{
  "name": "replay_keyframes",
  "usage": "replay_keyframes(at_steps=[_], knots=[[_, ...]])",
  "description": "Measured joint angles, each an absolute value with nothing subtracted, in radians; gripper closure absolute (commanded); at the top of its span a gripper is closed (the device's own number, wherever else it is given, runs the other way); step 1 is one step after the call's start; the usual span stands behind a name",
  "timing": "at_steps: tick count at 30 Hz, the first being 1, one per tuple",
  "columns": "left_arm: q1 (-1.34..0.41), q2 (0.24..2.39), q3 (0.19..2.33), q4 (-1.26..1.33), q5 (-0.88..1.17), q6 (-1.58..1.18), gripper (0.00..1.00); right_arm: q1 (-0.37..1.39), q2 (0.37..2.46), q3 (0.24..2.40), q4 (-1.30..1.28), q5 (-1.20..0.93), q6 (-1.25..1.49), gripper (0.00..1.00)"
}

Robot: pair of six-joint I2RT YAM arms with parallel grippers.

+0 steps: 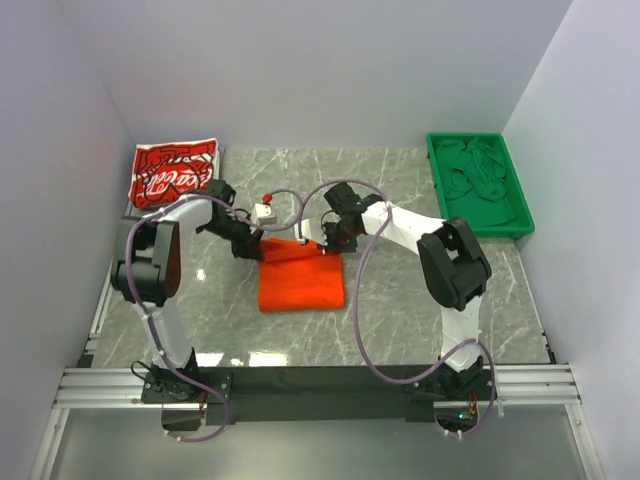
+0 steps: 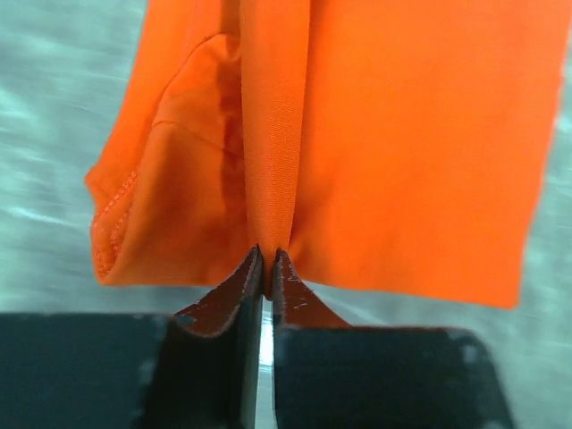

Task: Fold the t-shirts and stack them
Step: Fold the tshirt

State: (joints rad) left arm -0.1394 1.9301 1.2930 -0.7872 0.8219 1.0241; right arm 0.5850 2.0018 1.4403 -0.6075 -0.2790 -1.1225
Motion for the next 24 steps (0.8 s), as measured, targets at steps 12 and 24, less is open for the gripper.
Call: replay_keyframes(at_steps=[12,24], knots=[[-0.049,1.811,1.280,-0.753,0.852,0.873,0.49,0.525,1.979,1.693,-0.863,-0.347,-0.879,0.72],[-0.206,1.803,1.296,-0.530,0.831,0.815,0.46,0.445,2.382,2.243,-1.038,-0.627,-0.556,0.71]])
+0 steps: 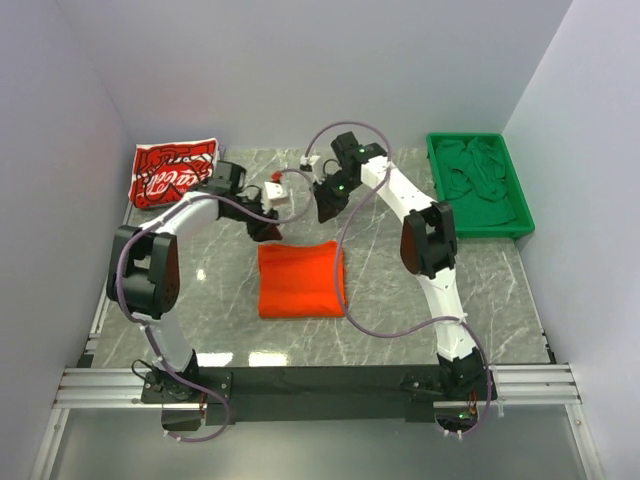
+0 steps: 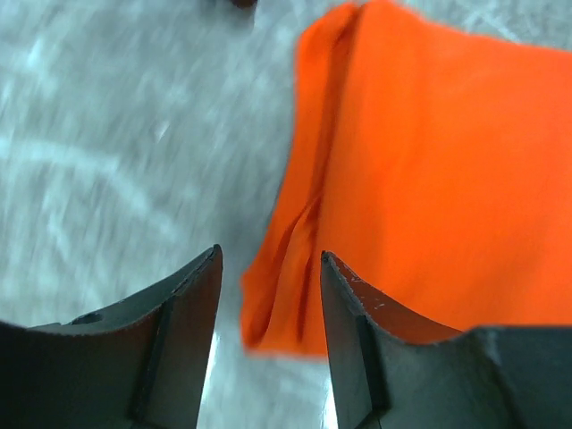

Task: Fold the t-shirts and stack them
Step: Fold the tshirt

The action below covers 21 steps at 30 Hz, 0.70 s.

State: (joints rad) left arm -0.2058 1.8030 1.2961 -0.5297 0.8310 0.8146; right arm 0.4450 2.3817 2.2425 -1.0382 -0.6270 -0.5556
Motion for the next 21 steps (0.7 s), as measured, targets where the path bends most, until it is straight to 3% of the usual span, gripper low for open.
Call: replay_keyframes(at_steps=[6,16,21], knots=[[-0.339,1.808,1.278,-0.477,0.779,0.827,0.47,0.472,2.445,2.202,-1.016,-0.714,-0.429,0.69],[-0.408,1.898,1.277,-0.474,0.716,0.848,0.51,0.490,2.475,2.162,-0.998,-0.774,-0.367,0.70],[-0.442,1.914,1.277,-0.507,0.689,0.862,0.67,0.496,2.526,2.158,-1.016,-0.822,-0.352,0.74]])
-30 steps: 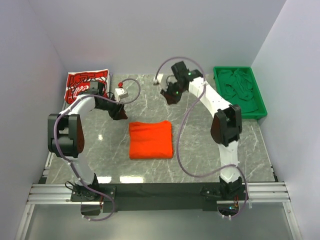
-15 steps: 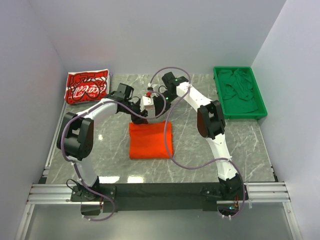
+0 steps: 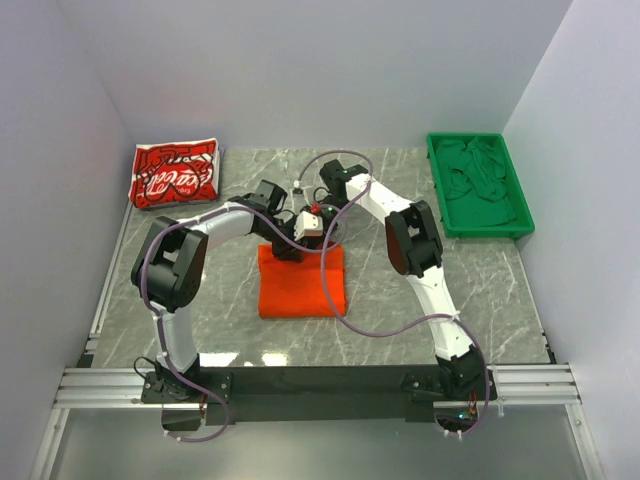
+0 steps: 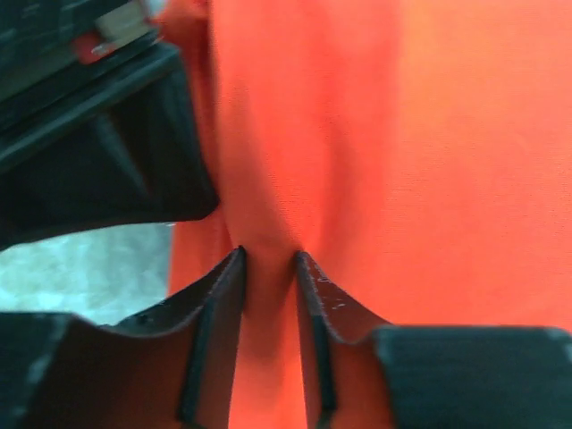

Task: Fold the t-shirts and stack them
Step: Fold the tshirt

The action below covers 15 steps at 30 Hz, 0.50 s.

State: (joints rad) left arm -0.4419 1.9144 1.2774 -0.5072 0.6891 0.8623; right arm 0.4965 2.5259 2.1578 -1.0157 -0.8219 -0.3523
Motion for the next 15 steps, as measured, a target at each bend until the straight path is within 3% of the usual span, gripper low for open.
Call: replay_keyframes(at_steps=[15], knots=[[-0.500,1.786,1.160,-0.535,0.691,0.844,0.92,0.536,2.471,1.956,-1.070,-0.947,-0.421,0.90]])
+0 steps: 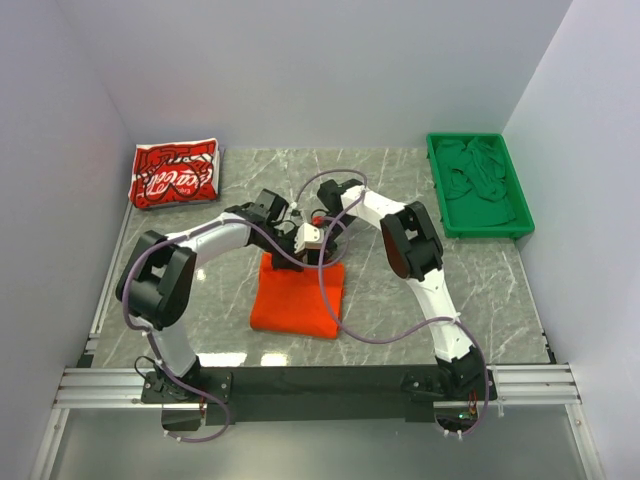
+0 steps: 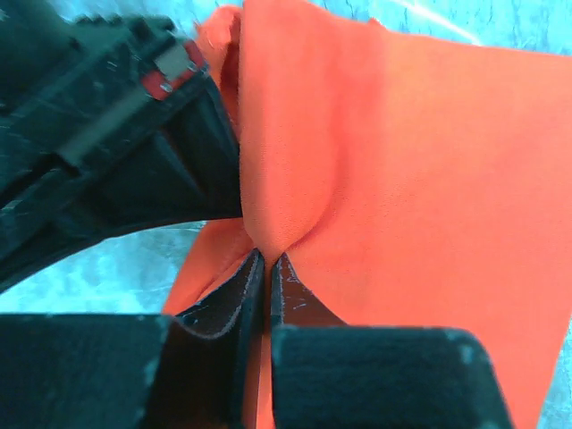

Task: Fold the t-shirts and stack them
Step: Fold the tshirt

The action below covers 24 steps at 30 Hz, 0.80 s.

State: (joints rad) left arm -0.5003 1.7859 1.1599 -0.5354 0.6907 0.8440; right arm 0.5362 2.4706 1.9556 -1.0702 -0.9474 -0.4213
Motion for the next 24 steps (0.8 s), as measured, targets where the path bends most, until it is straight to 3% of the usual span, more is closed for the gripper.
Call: replay_keyframes(at_steps=[4,16,24], knots=[[-0.500,1.753,1.163,-0.535,0.686,0.844,0.99,0.540,2.471,1.958,-1.074,-0.944,-0.438,0.95],[-0.460,1.778,1.214,-0.480,0.657,0.852,0.99,0.540,2.473,1.971,-1.082,-0.934,-0.459,0.96],[-0.454,1.831,1.214,-0.416,0.648,0.863,0.93,0.527,2.503,2.075,-1.103,-0.868,-0.462,0.86]])
